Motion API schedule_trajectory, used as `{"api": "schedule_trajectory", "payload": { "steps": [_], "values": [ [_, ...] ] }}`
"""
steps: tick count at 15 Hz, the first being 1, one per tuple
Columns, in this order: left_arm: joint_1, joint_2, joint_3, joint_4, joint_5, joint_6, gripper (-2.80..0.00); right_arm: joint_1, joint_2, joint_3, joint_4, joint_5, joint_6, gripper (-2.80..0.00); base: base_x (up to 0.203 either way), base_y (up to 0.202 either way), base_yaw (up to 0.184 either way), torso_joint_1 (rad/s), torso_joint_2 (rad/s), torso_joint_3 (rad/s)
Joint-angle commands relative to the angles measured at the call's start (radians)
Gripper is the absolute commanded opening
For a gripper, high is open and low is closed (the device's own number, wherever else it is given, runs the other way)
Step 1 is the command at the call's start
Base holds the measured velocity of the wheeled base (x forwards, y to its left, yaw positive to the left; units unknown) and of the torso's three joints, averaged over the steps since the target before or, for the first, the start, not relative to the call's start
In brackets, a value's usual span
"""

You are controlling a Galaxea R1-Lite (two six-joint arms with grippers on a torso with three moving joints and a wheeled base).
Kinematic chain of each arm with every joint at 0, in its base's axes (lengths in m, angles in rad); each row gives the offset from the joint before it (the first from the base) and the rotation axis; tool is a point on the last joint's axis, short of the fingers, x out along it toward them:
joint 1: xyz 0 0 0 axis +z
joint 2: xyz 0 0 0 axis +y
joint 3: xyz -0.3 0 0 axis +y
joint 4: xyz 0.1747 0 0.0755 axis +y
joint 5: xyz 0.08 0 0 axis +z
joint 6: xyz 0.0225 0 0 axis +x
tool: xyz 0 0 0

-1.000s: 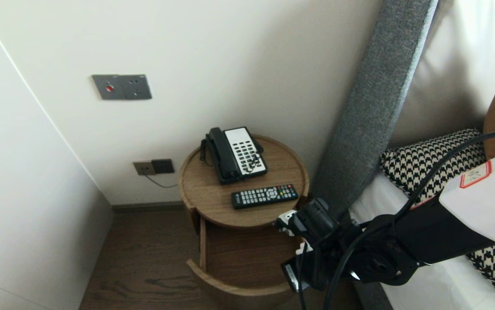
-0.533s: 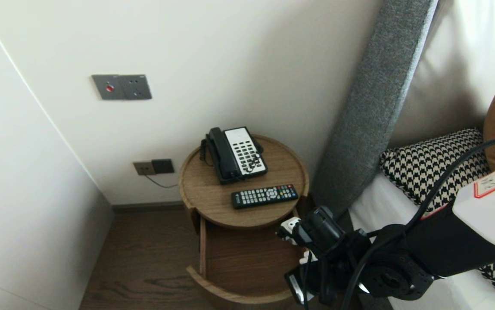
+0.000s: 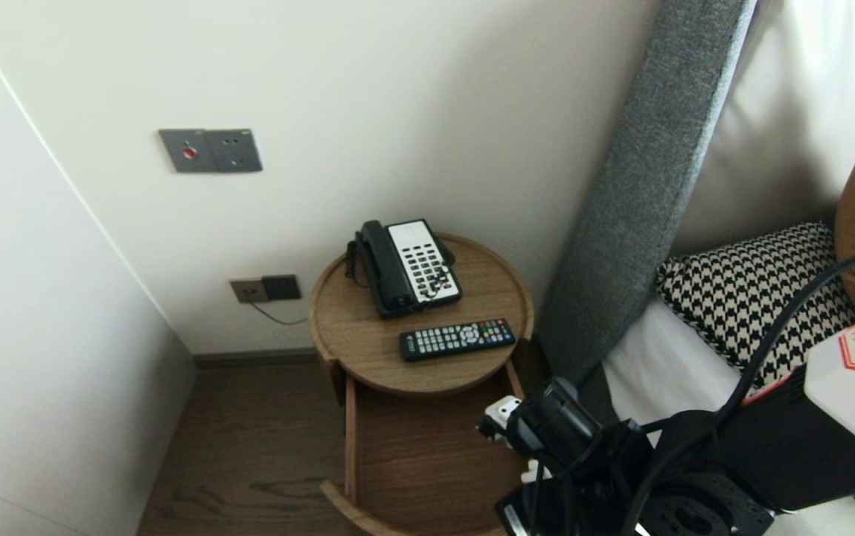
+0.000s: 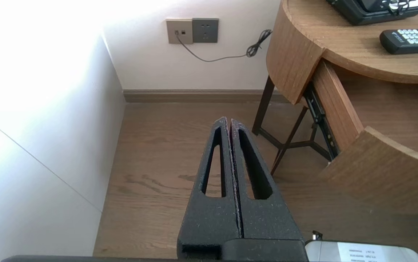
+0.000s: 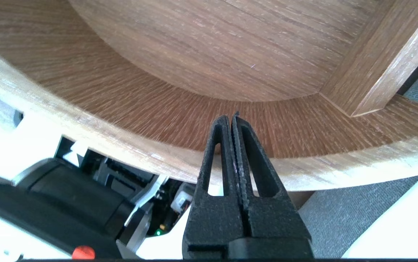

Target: Open the nightstand drawer

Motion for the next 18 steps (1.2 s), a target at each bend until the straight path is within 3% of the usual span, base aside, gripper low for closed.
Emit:
{"api": "schedule_trajectory", "payload": {
  "steps": [1, 10, 14, 18],
  "values": [
    [0.001, 0.000, -0.001, 0.000, 0.000, 0.000, -2.80, 0.009, -0.019, 0.017, 0.000, 0.000, 0.004, -2.80, 0.000, 0.000, 0.000, 0.000, 0.00, 0.000],
    [0.001, 0.000, 0.000, 0.001, 0.000, 0.000, -2.80, 0.016, -0.042, 0.031, -0.002, -0.005, 0.008, -2.80, 0.000, 0.000, 0.000, 0.000, 0.00, 0.000],
    [0.000, 0.000, 0.000, 0.001, 0.000, 0.000, -2.80, -0.005, -0.089, -0.052, 0.009, -0.009, 0.005, -2.80, 0.000, 0.000, 0.000, 0.000, 0.00, 0.000],
    [0.000, 0.000, 0.000, 0.001, 0.000, 0.000, -2.80, -0.097, -0.089, -0.199, 0.020, -0.067, 0.003, -2.80, 0.000, 0.000, 0.000, 0.000, 0.00, 0.000]
  ]
}}
